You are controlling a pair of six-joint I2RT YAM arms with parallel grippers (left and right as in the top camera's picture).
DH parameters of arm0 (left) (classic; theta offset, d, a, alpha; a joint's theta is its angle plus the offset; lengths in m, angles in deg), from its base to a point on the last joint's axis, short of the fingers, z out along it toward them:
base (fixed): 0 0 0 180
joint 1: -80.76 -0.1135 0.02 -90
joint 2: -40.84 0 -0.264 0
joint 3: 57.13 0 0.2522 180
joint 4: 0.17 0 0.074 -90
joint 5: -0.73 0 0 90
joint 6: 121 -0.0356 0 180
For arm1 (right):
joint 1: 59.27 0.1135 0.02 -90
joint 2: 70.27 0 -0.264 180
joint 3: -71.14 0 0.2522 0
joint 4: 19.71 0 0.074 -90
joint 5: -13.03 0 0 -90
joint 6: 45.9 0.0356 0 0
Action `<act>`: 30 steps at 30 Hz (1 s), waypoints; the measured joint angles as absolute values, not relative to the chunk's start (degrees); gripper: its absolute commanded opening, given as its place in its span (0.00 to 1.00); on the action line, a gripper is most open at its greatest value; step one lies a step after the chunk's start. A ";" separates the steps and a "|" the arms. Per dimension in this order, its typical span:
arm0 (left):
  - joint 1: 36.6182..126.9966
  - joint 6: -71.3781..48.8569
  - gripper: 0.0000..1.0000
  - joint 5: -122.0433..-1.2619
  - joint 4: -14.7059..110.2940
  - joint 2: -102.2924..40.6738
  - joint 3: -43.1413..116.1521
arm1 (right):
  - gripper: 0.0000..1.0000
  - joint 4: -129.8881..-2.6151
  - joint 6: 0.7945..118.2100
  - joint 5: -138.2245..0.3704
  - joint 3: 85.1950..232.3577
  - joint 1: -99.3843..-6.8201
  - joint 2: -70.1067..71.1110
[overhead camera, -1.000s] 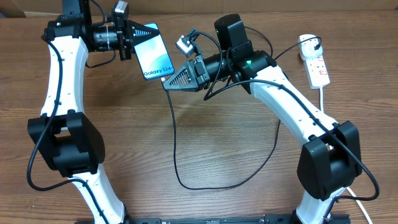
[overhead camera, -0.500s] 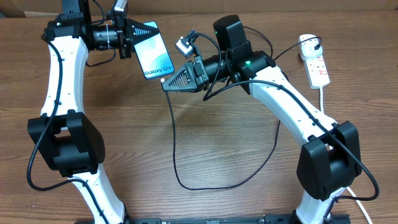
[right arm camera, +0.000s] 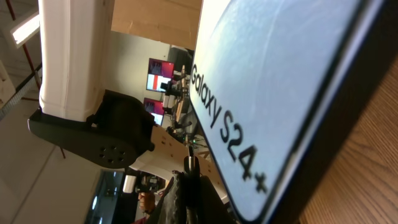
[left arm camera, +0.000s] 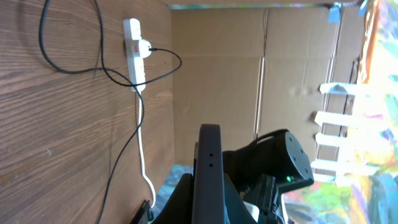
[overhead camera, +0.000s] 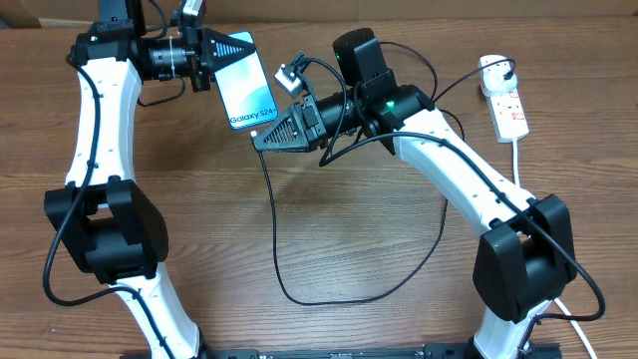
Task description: Plug charger to phone and switch on socket
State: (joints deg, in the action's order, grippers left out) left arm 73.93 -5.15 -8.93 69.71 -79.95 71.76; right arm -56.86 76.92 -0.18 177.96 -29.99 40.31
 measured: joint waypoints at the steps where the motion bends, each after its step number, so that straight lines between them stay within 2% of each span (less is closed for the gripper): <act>1: 73.93 -5.68 0.04 -8.72 69.71 -79.95 71.76 | 0.04 -56.80 76.94 -0.29 177.96 -29.99 40.36; 30: 73.93 -7.23 0.04 -5.24 69.73 -79.95 71.76 | 0.04 -58.53 72.51 -0.53 177.96 -30.60 40.82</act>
